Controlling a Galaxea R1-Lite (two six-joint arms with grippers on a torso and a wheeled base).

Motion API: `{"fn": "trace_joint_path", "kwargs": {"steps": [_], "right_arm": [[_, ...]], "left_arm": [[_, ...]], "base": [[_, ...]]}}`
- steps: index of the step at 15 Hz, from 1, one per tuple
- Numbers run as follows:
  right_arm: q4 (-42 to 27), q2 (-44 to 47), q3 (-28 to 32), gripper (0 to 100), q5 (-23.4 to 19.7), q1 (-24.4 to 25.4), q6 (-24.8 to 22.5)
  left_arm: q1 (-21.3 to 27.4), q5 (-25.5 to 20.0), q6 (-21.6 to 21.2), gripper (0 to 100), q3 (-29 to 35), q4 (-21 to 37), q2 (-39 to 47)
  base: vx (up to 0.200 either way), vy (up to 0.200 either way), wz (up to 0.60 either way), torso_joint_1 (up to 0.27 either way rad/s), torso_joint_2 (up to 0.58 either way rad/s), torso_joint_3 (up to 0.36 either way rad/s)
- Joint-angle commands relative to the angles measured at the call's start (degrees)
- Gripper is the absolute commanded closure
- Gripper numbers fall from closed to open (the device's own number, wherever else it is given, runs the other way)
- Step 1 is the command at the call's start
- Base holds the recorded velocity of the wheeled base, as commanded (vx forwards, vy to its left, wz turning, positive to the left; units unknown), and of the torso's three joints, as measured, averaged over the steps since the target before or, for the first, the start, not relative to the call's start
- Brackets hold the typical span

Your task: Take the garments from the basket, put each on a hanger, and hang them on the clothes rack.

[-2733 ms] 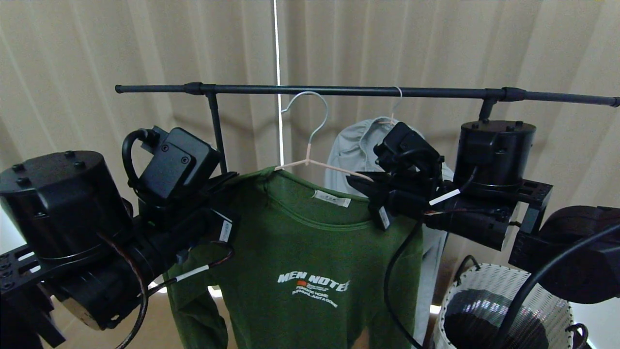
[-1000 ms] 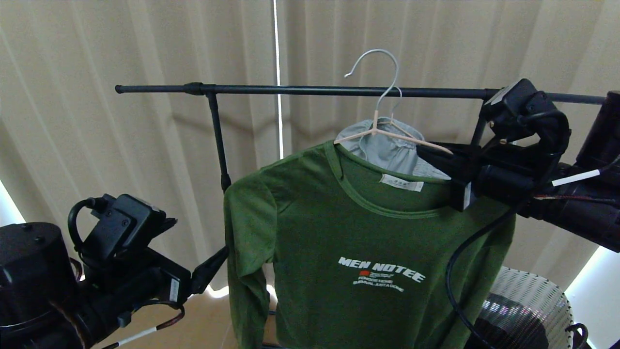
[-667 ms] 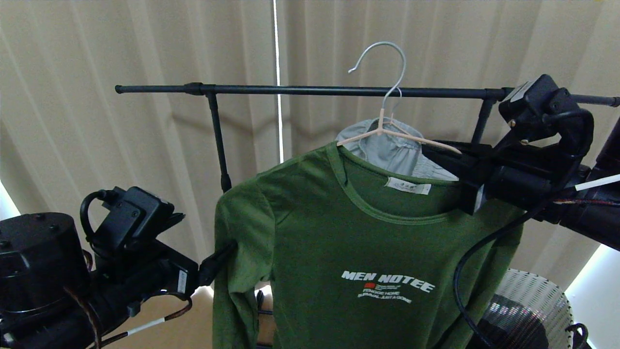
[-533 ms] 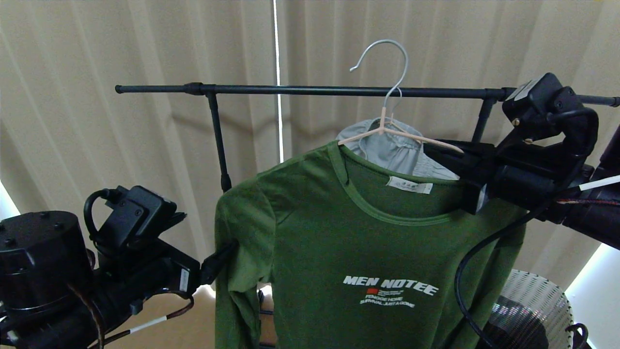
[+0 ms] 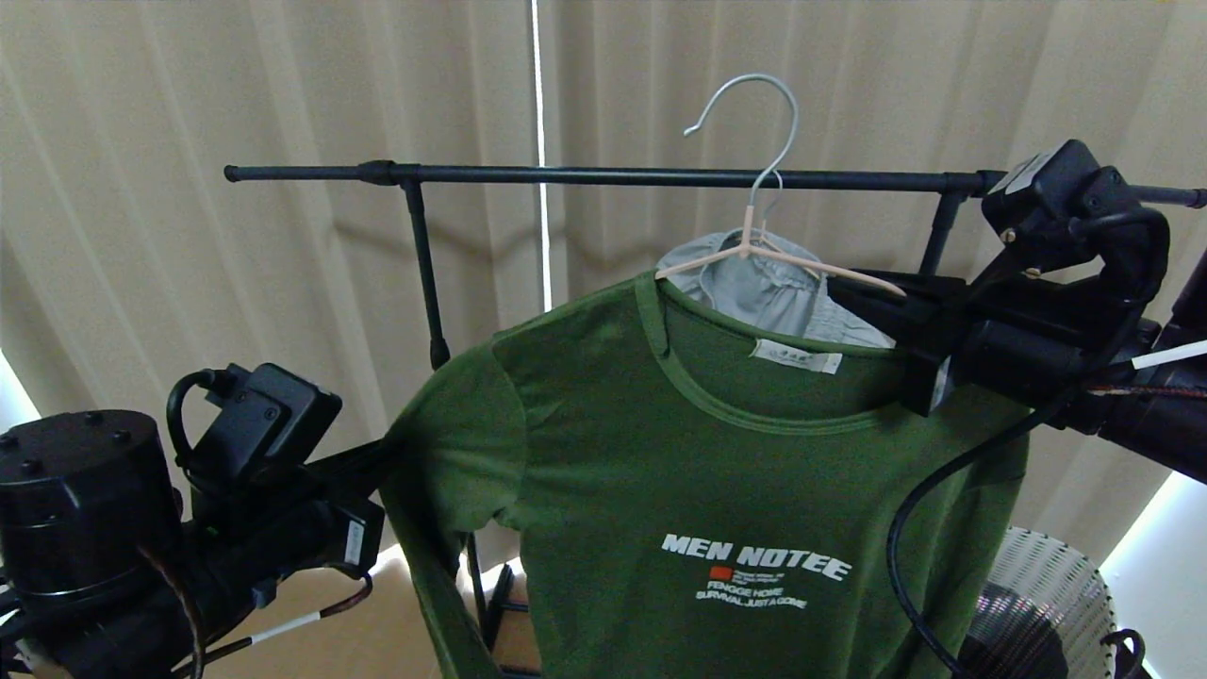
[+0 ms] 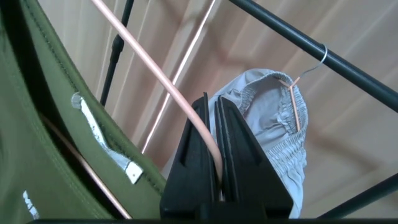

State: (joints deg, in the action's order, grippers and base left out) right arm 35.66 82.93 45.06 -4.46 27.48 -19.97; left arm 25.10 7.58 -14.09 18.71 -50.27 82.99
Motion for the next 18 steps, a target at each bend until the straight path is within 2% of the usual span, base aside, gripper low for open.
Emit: {"fn": "trace_joint_path", "kwargs": {"steps": [1, 13, 14, 18], "right_arm": [[0.0, -0.1, -0.3, 100, 0.1, -0.7, -0.1], [-0.1, -0.1, -0.3, 100, 0.4, -0.9, -0.1], [-0.1, -0.1, -0.3, 100, 0.4, -0.9, -0.1], [-0.1, -0.1, -0.4, 100, 0.5, -1.7, -0.2]], "left_arm": [[-3.7, 0.1, -0.1, 100, -1.0, -0.1, -0.4], [-4.8, 0.0, -0.1, 100, -1.2, 0.1, -3.2], [-4.8, 0.0, -0.1, 0, -1.2, 0.1, -3.2], [-4.4, -0.1, 0.2, 0, -1.5, 0.0, -4.4]], "base": [[0.0, 0.0, 0.0, 0.0, 0.0, 0.0], [0.0, 0.0, 0.0, 0.0, 0.0, 0.0], [0.0, 0.0, 0.0, 0.0, 0.0, 0.0], [0.0, 0.0, 0.0, 0.0, 0.0, 0.0]]}}
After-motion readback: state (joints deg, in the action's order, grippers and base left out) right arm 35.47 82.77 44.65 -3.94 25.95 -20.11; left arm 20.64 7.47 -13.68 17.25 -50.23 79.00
